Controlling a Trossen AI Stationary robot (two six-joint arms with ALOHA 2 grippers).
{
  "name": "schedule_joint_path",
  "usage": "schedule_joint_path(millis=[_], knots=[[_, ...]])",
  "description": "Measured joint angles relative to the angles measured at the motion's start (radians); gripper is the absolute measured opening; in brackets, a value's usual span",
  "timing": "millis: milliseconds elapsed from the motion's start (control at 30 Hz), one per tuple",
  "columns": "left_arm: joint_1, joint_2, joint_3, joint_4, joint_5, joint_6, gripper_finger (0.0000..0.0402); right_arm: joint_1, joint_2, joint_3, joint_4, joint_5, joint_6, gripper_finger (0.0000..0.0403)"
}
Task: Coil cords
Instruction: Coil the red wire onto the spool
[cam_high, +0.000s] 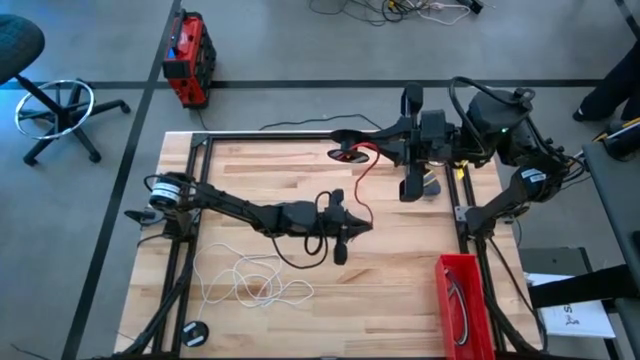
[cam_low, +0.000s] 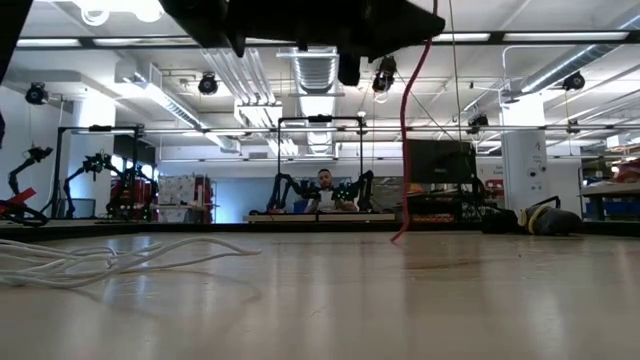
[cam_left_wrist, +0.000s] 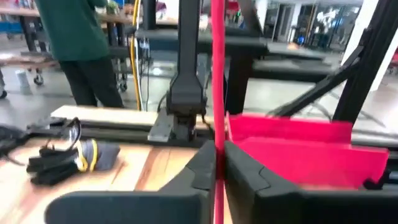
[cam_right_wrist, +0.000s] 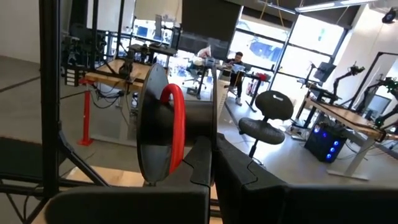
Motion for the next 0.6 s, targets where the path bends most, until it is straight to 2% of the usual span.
schedule_joint_path(millis=[200,400,600], knots=[[0.002,-0.06,-0.001,-0.239,-0.161,-0.016,0.0005,0.0,-0.009,0.019,-0.042,0.098,-0.039,0.0],[0.007,-0.241,-0.002,-0.639,-0.481,-0.016,0.0003,0.001,-0.039,0.047,-0.155,0.129,-0.031,0.0],[0.014,-0.465,-0.002,-1.029,-0.719,-0.095,0.0002,0.0,-0.075,0.052,-0.304,0.13,-0.012,0.0]])
